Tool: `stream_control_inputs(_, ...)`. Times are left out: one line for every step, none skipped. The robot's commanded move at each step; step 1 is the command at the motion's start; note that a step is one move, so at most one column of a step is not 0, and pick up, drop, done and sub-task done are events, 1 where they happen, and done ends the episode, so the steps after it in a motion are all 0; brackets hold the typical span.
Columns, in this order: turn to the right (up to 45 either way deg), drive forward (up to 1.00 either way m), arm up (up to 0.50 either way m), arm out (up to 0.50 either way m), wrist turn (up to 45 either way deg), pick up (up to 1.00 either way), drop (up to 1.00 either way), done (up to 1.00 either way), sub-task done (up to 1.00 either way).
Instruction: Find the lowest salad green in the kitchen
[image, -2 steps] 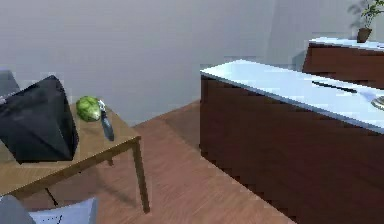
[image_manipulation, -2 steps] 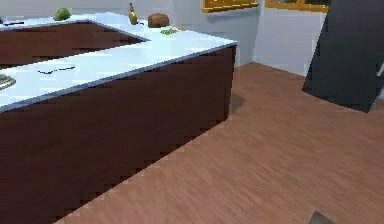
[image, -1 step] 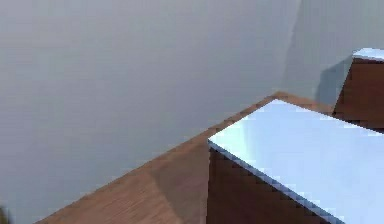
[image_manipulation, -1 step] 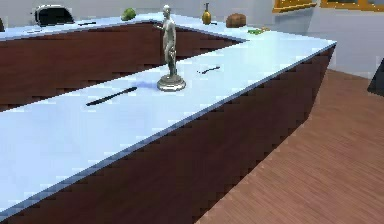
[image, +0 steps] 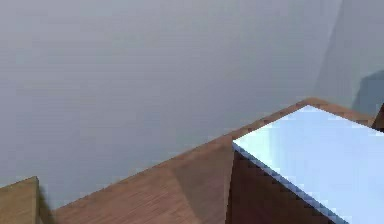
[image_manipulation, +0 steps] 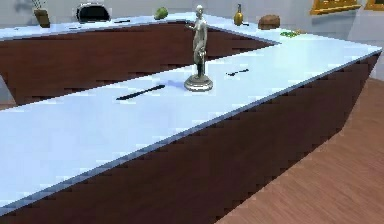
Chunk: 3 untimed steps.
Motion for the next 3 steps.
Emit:
stream_control_inputs(0.0,0.20,0.00,0.00,0.0,0.00,0.00,0.00,0.00)
stream_control_inputs(-33.0,0.00,0.00,0.00,0.0,0.00,0.00,0.00,0.00)
stream_control_inputs(0.0,0.45,0.00,0.00,0.0,0.00,0.00,0.00,0.00)
